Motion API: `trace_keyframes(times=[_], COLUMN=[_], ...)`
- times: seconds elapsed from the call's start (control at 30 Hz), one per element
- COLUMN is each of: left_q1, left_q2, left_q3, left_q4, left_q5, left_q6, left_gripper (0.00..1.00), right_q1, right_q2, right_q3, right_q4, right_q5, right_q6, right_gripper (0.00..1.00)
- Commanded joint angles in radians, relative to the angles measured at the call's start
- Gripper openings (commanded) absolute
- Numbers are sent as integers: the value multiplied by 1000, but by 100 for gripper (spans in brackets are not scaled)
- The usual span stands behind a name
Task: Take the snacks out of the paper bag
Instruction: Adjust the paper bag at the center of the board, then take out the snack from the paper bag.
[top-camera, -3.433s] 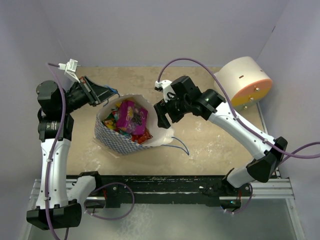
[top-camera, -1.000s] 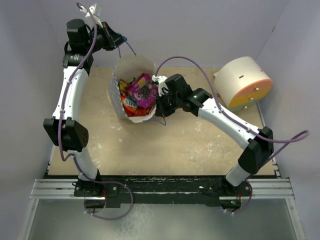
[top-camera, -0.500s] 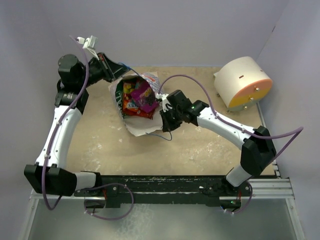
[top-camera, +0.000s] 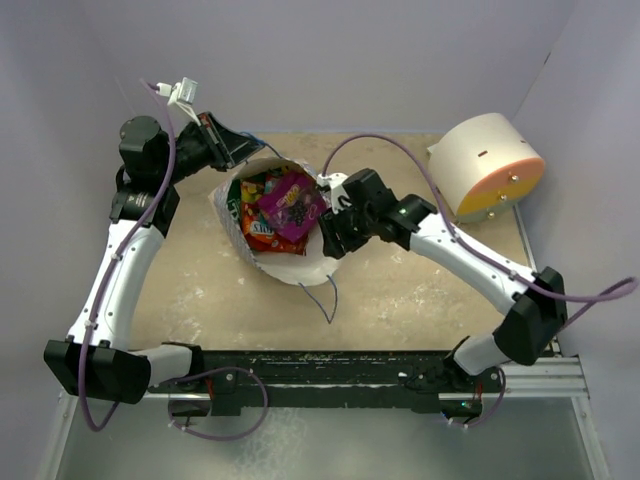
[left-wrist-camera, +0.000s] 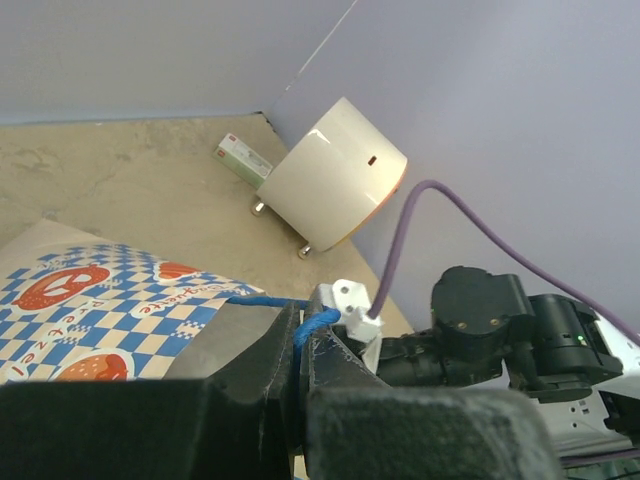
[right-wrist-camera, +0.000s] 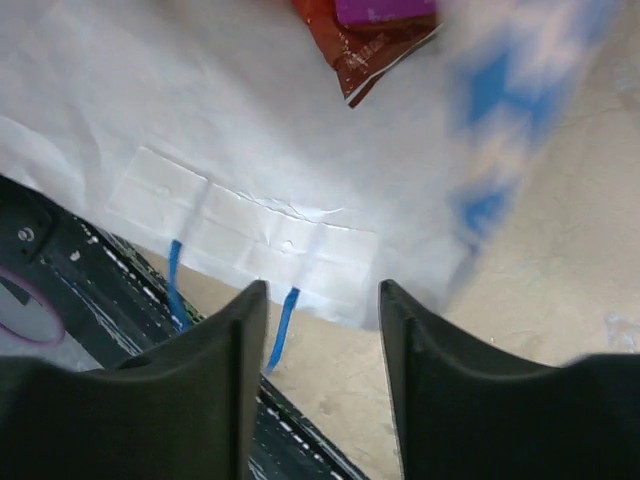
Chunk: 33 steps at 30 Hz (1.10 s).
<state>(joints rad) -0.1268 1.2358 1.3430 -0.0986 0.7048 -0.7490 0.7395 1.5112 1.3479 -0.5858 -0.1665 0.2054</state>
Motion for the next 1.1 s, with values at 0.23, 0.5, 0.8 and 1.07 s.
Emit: trace_keyframes(times=[0.23, 0.5, 0.8, 1.07], left_q1=[-2, -2, -2, -2], left_q2=[-17, -3, -23, -41], left_q3=[6, 3, 10, 35], left_q4=[76, 106, 43, 14], left_q5=[64, 107, 116, 129], left_q6=[-92, -138, -153, -239], left_gripper=[0, 0, 0, 0], right_q1=[118, 166, 169, 167], right_q2=[-243, -163, 35, 222], right_q3=[15, 0, 47, 122], right_q4=[203, 286, 375, 468], right_q5=[-8, -250, -118, -37], right_q6=[-399, -1003, -1345, -1394], right_gripper=[70, 71, 74, 74])
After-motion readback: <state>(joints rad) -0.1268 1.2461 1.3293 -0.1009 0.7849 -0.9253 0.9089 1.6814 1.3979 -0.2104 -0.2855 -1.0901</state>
